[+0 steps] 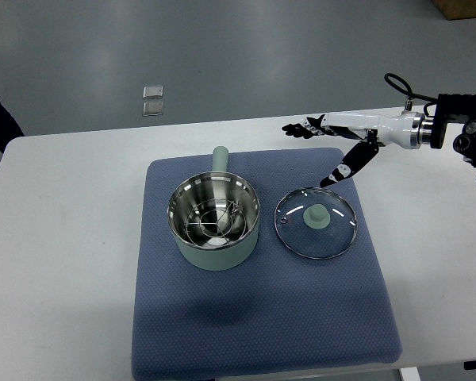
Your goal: Open lid and place right of pot
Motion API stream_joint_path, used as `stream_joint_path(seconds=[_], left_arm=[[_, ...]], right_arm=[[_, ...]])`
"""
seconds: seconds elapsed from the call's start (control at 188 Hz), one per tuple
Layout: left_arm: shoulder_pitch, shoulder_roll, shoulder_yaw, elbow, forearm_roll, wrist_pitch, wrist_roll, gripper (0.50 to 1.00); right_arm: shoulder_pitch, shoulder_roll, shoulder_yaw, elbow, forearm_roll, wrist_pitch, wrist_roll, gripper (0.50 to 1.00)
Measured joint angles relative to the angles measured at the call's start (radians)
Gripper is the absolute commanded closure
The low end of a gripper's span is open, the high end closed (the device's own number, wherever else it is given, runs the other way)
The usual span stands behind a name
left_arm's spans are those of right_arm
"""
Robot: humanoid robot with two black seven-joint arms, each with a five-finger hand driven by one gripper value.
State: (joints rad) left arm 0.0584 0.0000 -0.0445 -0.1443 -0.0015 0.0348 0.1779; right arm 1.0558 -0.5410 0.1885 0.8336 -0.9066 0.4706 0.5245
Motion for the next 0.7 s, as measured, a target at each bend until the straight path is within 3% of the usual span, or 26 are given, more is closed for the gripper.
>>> stream_joint_path(seconds=[0.26, 0.488, 0.701], left_arm=[[0.000, 0.000, -0.002, 0.000, 0.000, 0.000, 0.000, 0.500], [0.001, 0.000, -0.003, 0.000, 0.000, 0.000, -0.001, 0.500], [0.007, 0.000, -0.003, -0.001, 0.000, 0.000, -0.001, 0.500]], right_arm=[[-0.011, 0.021, -0.003, -0.037, 0.653, 0.029, -0.240, 0.566], [-0.022, 0.118, -0.002, -0.088, 1.125, 0.013, -0.467, 0.566], [-0.054, 0.185, 0.004, -0.156, 1.356, 0.019, -0.546, 0.566]])
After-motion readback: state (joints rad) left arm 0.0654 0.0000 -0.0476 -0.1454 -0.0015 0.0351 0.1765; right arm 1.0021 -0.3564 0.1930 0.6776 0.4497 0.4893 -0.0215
